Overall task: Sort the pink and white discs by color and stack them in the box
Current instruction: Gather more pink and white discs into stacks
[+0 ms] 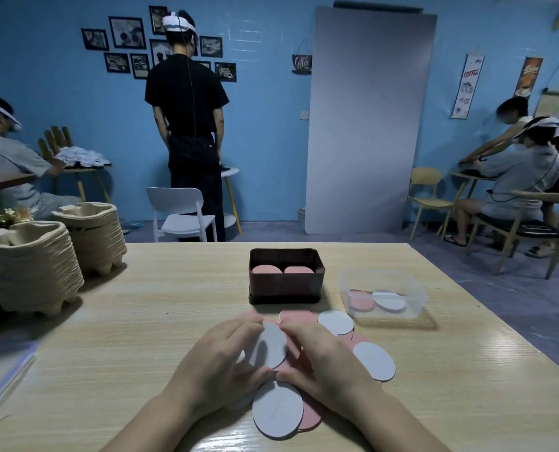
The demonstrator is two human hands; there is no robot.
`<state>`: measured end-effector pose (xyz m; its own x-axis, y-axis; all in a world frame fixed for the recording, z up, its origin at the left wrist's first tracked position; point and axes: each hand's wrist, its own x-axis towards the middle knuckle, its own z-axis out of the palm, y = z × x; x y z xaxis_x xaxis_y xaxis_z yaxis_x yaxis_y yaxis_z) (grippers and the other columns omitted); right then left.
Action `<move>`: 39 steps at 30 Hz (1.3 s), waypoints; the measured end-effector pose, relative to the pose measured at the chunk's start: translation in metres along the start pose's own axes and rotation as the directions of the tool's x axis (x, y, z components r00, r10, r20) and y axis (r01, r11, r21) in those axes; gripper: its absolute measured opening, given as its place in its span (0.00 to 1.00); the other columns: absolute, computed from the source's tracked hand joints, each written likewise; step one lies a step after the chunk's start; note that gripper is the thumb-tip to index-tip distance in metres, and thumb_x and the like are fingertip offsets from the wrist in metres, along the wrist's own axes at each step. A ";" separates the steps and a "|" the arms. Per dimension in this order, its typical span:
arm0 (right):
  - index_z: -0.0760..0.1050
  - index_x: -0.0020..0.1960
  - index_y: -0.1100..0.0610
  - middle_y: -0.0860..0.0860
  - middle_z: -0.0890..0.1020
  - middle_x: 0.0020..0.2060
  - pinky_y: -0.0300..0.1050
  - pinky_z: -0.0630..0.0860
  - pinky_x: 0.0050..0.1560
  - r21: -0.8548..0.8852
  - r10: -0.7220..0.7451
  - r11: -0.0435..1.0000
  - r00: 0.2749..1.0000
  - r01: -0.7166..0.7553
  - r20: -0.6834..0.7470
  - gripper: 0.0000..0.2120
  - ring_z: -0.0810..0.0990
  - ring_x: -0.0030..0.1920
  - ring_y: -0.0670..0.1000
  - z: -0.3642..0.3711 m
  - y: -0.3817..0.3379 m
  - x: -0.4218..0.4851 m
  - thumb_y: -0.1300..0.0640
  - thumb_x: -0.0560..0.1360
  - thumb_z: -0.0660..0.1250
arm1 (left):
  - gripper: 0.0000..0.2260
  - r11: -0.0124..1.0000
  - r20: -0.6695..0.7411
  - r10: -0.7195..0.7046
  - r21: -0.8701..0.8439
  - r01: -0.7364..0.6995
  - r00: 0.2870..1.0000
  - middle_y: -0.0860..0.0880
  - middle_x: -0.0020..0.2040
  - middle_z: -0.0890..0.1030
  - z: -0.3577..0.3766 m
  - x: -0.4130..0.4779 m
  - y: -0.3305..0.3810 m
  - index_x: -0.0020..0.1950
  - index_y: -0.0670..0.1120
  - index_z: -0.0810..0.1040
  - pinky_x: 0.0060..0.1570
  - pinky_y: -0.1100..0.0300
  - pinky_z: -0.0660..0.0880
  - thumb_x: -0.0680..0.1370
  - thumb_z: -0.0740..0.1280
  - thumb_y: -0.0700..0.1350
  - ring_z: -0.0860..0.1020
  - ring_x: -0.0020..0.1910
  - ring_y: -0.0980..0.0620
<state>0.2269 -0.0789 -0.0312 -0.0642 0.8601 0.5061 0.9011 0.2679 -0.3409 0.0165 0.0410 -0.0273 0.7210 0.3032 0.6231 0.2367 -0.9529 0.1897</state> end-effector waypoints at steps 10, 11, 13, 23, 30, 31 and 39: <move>0.73 0.55 0.50 0.47 0.74 0.70 0.48 0.79 0.56 -0.017 -0.098 0.995 0.990 0.097 -0.105 0.18 0.75 0.66 0.51 0.011 0.004 -0.003 0.37 0.76 0.69 | 0.26 0.999 -0.020 0.050 -0.009 -0.050 0.999 0.51 0.67 0.80 0.004 -0.004 -0.004 0.63 0.48 0.77 0.59 0.64 0.72 0.76 0.69 0.66 0.78 0.63 0.54; 0.74 0.55 0.50 0.46 0.74 0.71 0.48 0.78 0.58 -0.001 -0.081 0.997 0.991 0.082 -0.106 0.18 0.75 0.67 0.49 0.010 0.005 -0.004 0.38 0.76 0.70 | 0.25 0.999 -0.034 0.031 -0.013 -0.032 0.999 0.52 0.64 0.81 0.003 -0.005 -0.005 0.63 0.48 0.77 0.57 0.65 0.73 0.75 0.71 0.64 0.79 0.60 0.55; 0.74 0.56 0.49 0.45 0.74 0.70 0.46 0.75 0.61 0.037 -0.045 0.998 0.992 0.050 -0.114 0.18 0.73 0.67 0.47 0.007 0.006 -0.005 0.38 0.75 0.71 | 0.22 0.999 -0.059 0.013 -0.029 -0.014 0.998 0.55 0.55 0.83 0.003 -0.007 -0.005 0.61 0.50 0.77 0.50 0.62 0.76 0.73 0.74 0.60 0.81 0.51 0.55; 0.73 0.53 0.47 0.45 0.72 0.72 0.43 0.73 0.64 0.062 -0.010 0.998 0.997 0.015 -0.082 0.17 0.70 0.71 0.44 0.002 0.002 -0.005 0.38 0.73 0.72 | 0.08 0.997 -0.088 0.079 -0.005 -0.080 0.993 0.56 0.46 0.83 0.000 -0.009 0.001 0.53 0.50 0.80 0.42 0.60 0.74 0.75 0.72 0.50 0.81 0.43 0.53; 0.74 0.51 0.48 0.45 0.72 0.73 0.43 0.72 0.63 0.032 -0.002 0.999 0.999 0.003 -0.039 0.18 0.70 0.70 0.44 0.001 0.000 -0.005 0.37 0.71 0.72 | 0.06 0.996 -0.074 0.083 -0.003 -0.084 0.994 0.55 0.44 0.82 -0.001 -0.008 0.001 0.51 0.49 0.80 0.37 0.57 0.75 0.77 0.70 0.50 0.79 0.40 0.52; 0.73 0.51 0.48 0.45 0.72 0.73 0.43 0.73 0.63 0.023 -0.002 1.000 0.999 0.002 -0.034 0.18 0.70 0.70 0.44 0.001 0.000 -0.005 0.37 0.72 0.71 | 0.06 0.997 -0.065 0.079 -0.003 -0.079 0.995 0.56 0.44 0.82 -0.001 -0.008 0.001 0.51 0.50 0.80 0.37 0.57 0.75 0.77 0.70 0.50 0.79 0.40 0.52; 0.74 0.49 0.49 0.44 0.79 0.64 0.41 0.75 0.53 -0.046 -0.015 0.999 0.997 0.012 -0.072 0.18 0.76 0.62 0.46 0.001 -0.003 -0.004 0.37 0.70 0.72 | 0.09 1.000 0.005 0.019 -0.003 -0.019 1.000 0.57 0.48 0.83 0.003 -0.009 -0.007 0.55 0.53 0.77 0.40 0.56 0.77 0.76 0.71 0.50 0.80 0.44 0.53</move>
<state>0.2241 -0.0821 -0.0331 -0.0468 0.8222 0.5673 0.9191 0.2579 -0.2979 0.0101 0.0451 -0.0369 0.7286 0.2848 0.6230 0.2205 -0.9586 0.1803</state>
